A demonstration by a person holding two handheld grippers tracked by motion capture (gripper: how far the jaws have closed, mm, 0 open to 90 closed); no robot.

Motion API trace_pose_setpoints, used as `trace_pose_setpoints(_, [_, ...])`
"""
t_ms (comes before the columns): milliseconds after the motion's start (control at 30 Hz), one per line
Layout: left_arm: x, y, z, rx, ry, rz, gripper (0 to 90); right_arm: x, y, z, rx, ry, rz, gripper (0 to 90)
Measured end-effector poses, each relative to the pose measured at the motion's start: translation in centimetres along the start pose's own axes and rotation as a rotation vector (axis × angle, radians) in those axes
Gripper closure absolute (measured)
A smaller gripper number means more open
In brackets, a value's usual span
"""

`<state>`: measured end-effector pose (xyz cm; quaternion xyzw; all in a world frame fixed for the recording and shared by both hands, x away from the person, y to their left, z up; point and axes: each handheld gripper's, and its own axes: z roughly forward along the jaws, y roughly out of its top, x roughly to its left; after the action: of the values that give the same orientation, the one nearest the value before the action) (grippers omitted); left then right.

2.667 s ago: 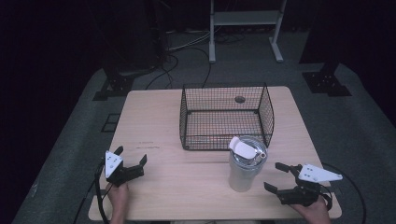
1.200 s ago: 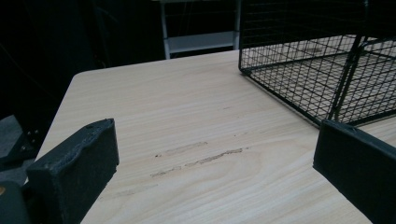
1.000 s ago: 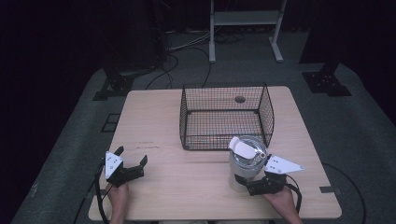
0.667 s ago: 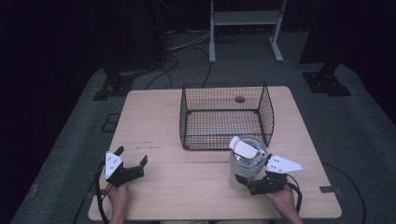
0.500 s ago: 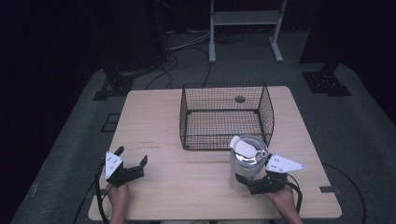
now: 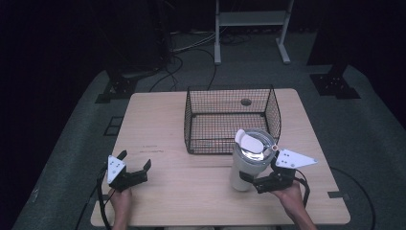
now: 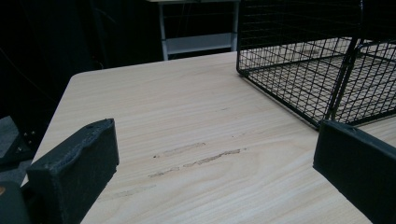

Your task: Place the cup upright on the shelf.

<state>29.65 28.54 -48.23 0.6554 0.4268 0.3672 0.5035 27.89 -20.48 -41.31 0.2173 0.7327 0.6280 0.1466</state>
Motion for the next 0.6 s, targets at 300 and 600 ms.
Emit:
trace_pose_setpoints(300, [0.0, 0.0, 0.1, 0.005, 0.006, -0.004, 0.0, -0.2, 3.6, 1.1, 0.002, 0.032, -0.059, 8.2])
trace_pose_setpoints(600, [0.0, 0.0, 0.1, 0.006, 0.004, -0.003, 0.0, -1.4, 6.5, 2.7, -0.02, 0.059, -0.078, 8.3])
